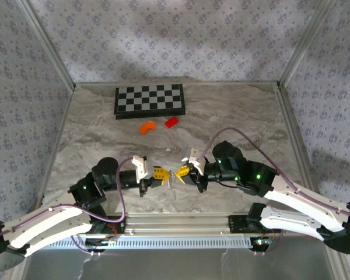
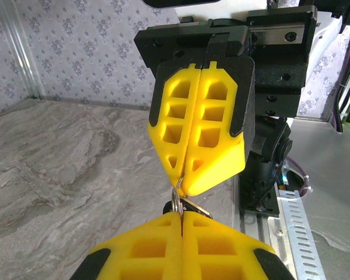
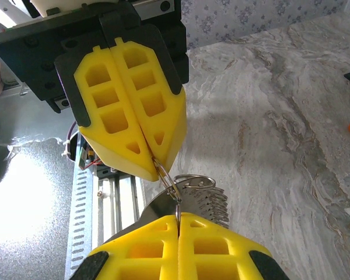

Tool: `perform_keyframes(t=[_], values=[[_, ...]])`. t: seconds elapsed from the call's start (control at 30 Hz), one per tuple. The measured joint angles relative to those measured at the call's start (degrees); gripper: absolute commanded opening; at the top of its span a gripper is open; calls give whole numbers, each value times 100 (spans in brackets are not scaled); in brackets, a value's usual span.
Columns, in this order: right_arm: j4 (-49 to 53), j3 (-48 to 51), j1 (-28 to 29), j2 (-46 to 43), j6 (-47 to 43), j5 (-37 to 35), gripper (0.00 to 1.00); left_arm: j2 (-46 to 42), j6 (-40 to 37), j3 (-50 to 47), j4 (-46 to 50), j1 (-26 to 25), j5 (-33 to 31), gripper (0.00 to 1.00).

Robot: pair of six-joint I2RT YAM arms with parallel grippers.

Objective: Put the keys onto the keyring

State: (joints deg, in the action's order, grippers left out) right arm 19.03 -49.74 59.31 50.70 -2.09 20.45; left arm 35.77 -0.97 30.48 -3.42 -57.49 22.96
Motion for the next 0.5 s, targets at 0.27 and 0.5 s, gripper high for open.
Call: perform_keyframes(t=[0.27,0.5], values=[[-50,11,-9,22,20,2,0,2,2,0,-26,0,-2,0],[-170,33,-9,33,20,50,0,15,2,0,-33,0,-2,0]])
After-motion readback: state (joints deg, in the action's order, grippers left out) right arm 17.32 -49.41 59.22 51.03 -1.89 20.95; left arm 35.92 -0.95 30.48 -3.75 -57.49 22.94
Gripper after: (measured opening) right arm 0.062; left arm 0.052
